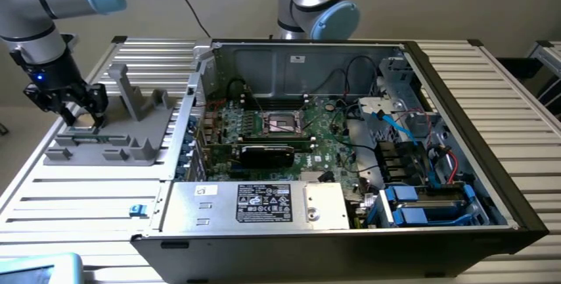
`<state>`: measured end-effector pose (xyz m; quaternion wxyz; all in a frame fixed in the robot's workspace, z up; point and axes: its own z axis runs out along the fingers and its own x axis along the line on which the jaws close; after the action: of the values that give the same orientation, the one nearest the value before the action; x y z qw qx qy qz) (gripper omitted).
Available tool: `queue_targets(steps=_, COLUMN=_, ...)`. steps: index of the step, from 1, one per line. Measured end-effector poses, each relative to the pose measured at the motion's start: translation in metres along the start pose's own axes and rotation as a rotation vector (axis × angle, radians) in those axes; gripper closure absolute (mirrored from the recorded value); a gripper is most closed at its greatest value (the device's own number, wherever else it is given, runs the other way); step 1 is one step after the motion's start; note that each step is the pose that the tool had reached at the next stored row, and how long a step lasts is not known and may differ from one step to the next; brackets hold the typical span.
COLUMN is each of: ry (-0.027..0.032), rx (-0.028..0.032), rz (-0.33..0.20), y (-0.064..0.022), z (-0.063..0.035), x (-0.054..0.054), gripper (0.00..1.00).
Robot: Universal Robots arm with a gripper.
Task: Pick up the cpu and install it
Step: 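Pick up the cpu and move it towards the insertion slot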
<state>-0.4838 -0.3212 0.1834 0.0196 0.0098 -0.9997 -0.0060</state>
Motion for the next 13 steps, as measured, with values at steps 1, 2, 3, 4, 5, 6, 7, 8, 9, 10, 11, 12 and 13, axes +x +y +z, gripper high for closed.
queue_targets(steps=1, ry=0.0005, rx=-0.0008, rz=0.001, y=0.0, z=0.0, x=0.0, gripper=0.34)
queue_targets(steps=2, ry=0.0008, rx=-0.0013, rz=0.002, y=0.0, z=0.0, x=0.0001, gripper=0.34)
queue_targets(steps=3, ry=0.001, rx=-0.002, rz=0.002, y=-0.0001, z=0.0, x=0.0001, gripper=0.34)
queue_targets(steps=4, ry=0.0009, rx=-0.0029, rz=0.003, y=-0.0001, z=0.0, x=0.0, gripper=0.34)
queue_targets(steps=5, ry=0.0009, rx=-0.0038, rz=0.003, y=-0.0001, z=0.0, x=0.0, gripper=0.34)
queue_targets(steps=6, ry=0.0008, rx=-0.0048, rz=0.003, y=-0.0001, z=0.0, x=0.0, gripper=0.34)
queue_targets(steps=7, ry=0.0009, rx=-0.0051, rz=0.004, y=-0.0001, z=0.0, x=0.0, gripper=0.36)
queue_targets(steps=8, ry=0.0008, rx=-0.0052, rz=0.004, y=-0.0001, z=0.0, x=0.0, gripper=0.43)
queue_targets(steps=9, ry=0.0008, rx=-0.0053, rz=0.004, y=-0.0001, z=0.0, x=0.0, gripper=0.43)
queue_targets(steps=10, ry=0.0009, rx=-0.0053, rz=0.004, y=-0.0001, z=0.0, x=0.0, gripper=0.44)
queue_targets(steps=11, ry=0.0008, rx=-0.0053, rz=0.004, y=-0.0001, z=0.0, x=0.0, gripper=0.44)
queue_targets(steps=12, ry=0.0007, rx=-0.0053, rz=0.004, y=-0.0001, z=-0.0003, x=0.0, gripper=0.44)
queue_targets(steps=13, ry=0.0011, rx=-0.0053, rz=0.004, y=-0.0001, z=-0.0011, x=0.0001, gripper=0.44)
